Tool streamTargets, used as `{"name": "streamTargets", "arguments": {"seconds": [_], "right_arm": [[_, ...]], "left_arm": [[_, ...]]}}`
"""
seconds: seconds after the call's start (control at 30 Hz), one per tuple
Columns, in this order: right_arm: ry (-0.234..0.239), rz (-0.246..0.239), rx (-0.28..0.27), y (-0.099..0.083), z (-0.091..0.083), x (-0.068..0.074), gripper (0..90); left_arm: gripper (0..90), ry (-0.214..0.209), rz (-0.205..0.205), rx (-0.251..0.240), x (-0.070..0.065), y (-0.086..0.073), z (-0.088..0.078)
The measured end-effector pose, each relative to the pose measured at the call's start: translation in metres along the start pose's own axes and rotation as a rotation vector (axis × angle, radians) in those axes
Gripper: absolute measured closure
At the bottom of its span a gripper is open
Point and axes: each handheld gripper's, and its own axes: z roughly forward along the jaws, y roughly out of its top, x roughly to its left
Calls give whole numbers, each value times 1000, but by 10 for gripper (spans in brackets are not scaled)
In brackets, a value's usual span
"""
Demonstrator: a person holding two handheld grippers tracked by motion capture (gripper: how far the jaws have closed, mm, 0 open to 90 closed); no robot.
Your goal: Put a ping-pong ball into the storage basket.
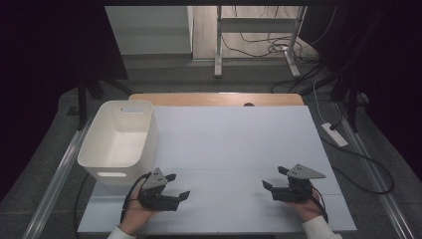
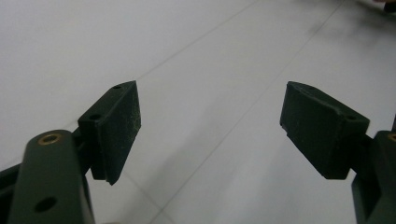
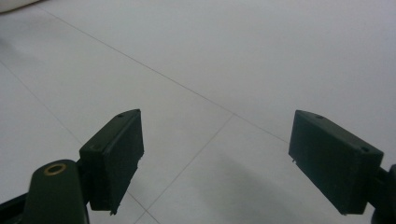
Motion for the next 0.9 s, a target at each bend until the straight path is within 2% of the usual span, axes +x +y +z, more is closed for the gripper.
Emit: {"name": "streamTargets", "arguments": {"seconds": [0.23, 0.7, 0.9], "right_arm": [[13, -5, -7, 0, -1, 2, 175], [67, -22, -6, -1, -4, 7, 175], [75, -22, -8, -1, -5, 7, 175]], "left_arm": [[211, 20, -29, -14, 7, -11, -6], [211, 28, -26, -27, 8, -10, -9], [211, 31, -31, -33, 8, -9, -10]]}}
